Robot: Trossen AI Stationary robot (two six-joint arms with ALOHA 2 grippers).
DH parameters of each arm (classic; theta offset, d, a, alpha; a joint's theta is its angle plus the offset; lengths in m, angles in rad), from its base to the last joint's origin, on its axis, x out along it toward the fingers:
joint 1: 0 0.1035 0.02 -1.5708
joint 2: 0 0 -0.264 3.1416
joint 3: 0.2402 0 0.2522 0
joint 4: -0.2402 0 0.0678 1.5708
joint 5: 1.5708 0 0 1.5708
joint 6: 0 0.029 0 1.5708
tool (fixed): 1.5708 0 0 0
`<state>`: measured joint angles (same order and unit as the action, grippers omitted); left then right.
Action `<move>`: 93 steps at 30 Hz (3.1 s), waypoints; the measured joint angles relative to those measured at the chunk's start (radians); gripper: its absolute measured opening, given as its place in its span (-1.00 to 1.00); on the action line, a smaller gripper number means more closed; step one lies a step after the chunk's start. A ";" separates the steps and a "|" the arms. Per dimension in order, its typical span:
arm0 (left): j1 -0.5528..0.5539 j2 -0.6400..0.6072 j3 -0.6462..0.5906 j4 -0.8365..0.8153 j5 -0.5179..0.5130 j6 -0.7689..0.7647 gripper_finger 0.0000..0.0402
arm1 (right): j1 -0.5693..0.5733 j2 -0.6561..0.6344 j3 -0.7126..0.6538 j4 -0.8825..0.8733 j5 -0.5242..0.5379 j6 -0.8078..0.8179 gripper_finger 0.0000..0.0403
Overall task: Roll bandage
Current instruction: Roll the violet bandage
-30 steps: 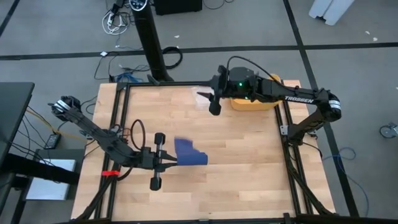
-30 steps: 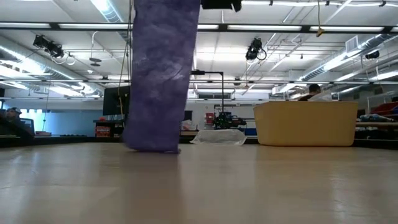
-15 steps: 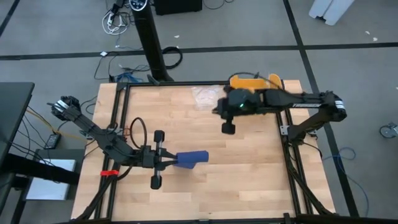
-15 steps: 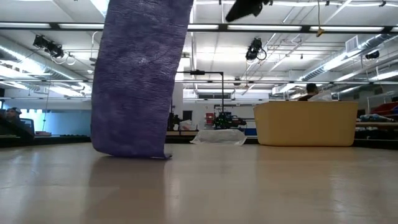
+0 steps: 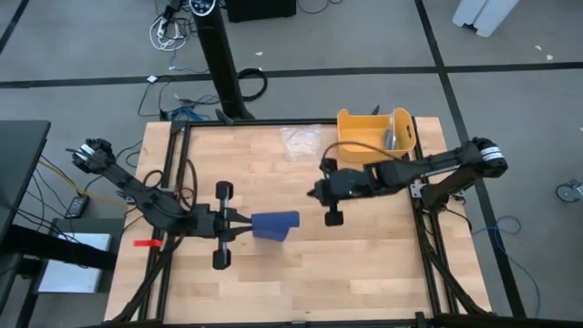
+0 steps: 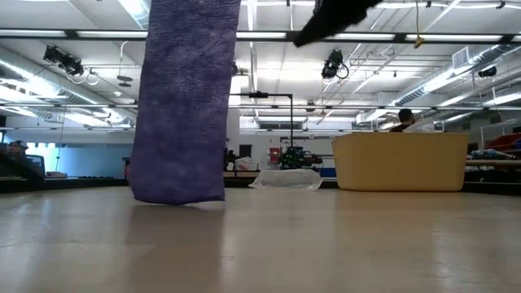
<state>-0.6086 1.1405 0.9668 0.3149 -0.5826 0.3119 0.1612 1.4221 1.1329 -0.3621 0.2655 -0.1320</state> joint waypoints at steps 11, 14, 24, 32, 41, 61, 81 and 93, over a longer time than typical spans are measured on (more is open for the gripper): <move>0.005 -0.005 0.000 -0.008 -0.036 0.005 -0.92 | 0.017 -0.001 -0.519 0.865 -0.105 0.207 -0.95; 0.009 -0.006 0.002 -0.011 -0.040 0.022 -0.92 | 0.004 -0.001 -0.544 0.859 -0.250 0.312 -0.94; 0.010 -0.006 0.125 -0.112 -0.040 0.058 -0.92 | 0.054 0.065 -0.550 0.992 -0.171 0.263 -0.65; 0.018 -0.006 0.208 -0.176 -0.037 0.084 -0.92 | 0.052 0.231 -0.528 1.242 -0.186 0.266 -0.27; 0.021 -0.007 0.239 -0.177 -0.024 0.105 -0.92 | 0.023 0.409 -0.382 1.339 -0.245 0.236 -0.10; 0.021 -0.006 0.261 -0.155 -0.031 0.170 -0.92 | -0.013 0.599 -0.220 1.402 -0.365 0.259 -0.12; 0.019 -0.007 0.200 -0.221 -0.301 0.262 -0.92 | 0.177 0.556 -0.220 1.514 -0.476 0.305 -0.98; 0.021 -0.058 0.002 -0.152 -0.430 0.234 -0.92 | 0.310 0.277 -0.220 1.271 -0.346 0.095 -0.99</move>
<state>-0.5877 1.0830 0.9684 0.1634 -1.0125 0.5461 0.4710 1.6993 0.9127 0.9091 -0.0805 -0.0373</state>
